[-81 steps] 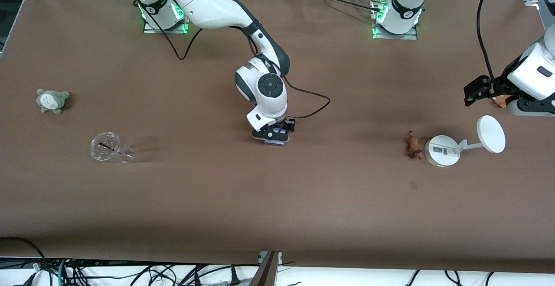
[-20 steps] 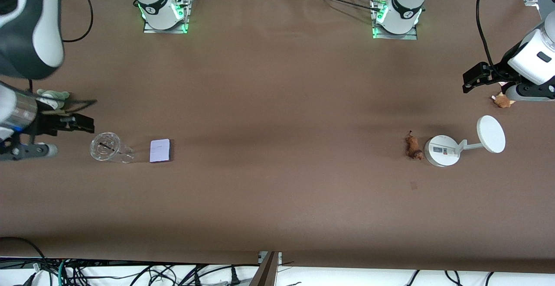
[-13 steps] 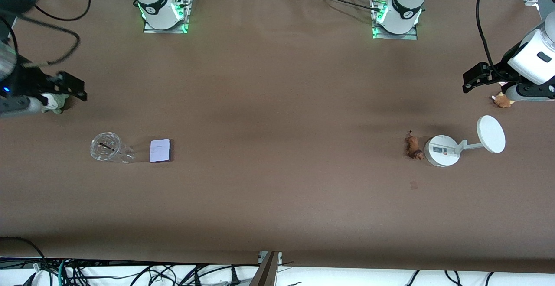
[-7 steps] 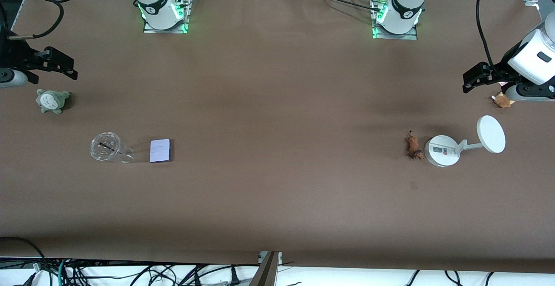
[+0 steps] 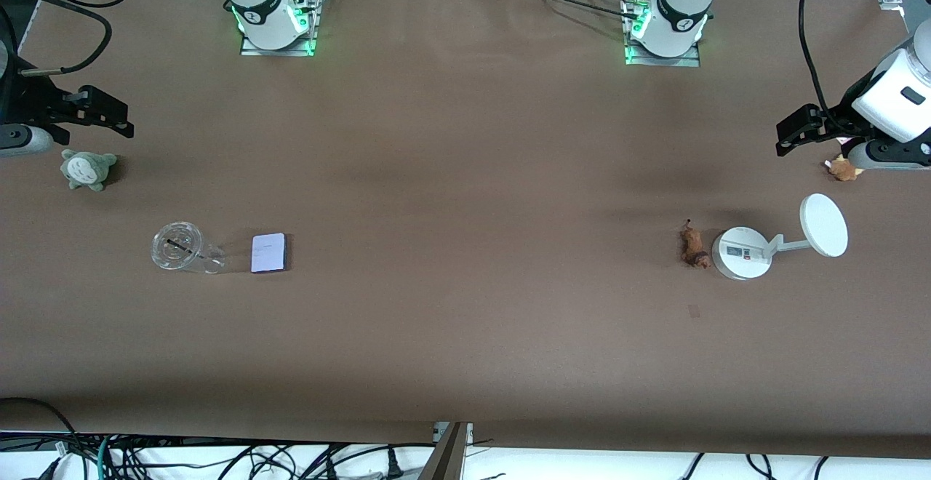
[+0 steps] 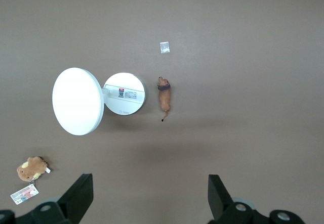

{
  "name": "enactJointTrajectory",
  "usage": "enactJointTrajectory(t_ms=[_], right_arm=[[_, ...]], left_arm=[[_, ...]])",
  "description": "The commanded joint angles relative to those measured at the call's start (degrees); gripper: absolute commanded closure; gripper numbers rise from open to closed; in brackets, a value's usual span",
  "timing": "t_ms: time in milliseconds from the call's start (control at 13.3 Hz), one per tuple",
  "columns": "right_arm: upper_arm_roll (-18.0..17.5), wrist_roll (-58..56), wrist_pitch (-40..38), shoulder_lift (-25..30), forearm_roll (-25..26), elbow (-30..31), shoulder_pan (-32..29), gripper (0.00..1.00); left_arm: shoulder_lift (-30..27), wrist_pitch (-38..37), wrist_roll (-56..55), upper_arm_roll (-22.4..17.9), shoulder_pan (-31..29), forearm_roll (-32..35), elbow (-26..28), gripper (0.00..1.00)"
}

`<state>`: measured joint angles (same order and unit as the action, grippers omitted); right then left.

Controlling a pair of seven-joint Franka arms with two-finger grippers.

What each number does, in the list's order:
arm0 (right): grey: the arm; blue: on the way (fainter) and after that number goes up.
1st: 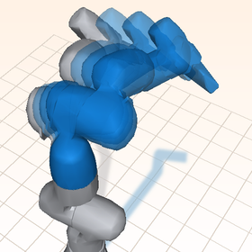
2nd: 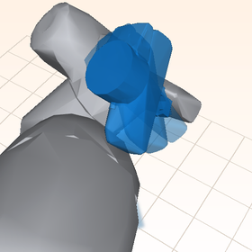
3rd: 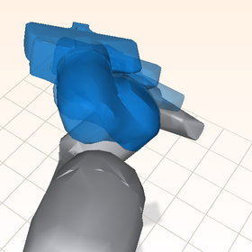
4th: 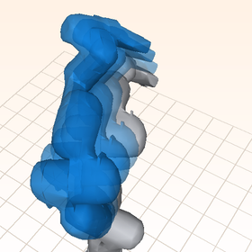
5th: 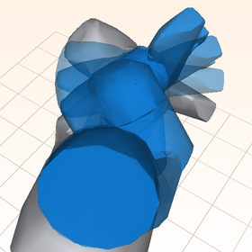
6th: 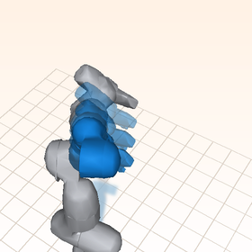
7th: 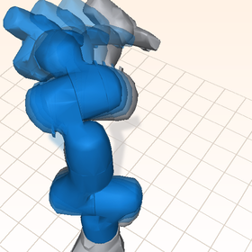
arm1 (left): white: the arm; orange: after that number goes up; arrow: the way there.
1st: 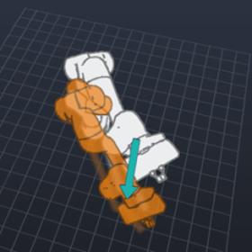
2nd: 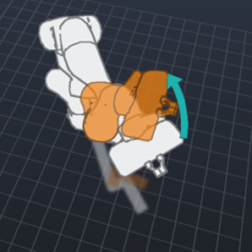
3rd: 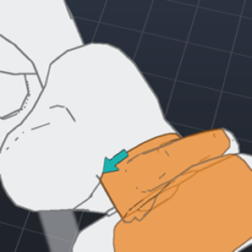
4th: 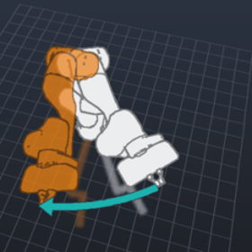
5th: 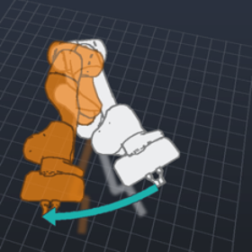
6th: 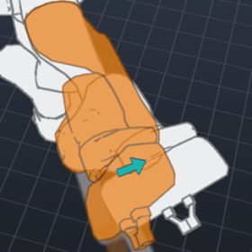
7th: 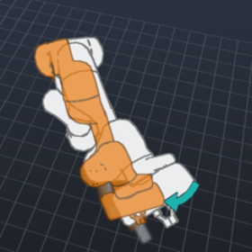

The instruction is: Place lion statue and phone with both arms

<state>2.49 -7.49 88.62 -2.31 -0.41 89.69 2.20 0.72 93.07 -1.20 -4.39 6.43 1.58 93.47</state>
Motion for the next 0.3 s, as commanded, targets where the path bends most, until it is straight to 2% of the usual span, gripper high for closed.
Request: enactJointTrajectory(t_ms=[0, 225], right_arm=[[-0.8, -0.3, -1.3, -0.4, 0.4, -1.5, -1.1, 0.00], [-0.8, -0.5, -1.2, -0.4, 0.4, -1.5, -1.0, 0.00]], left_arm=[[0.2, 0.2, 1.3, -0.4, 0.1, -1.6, -0.7, 0.00], [0.2, 0.2, 1.3, -0.4, 0.1, -1.6, -0.7, 0.00]])
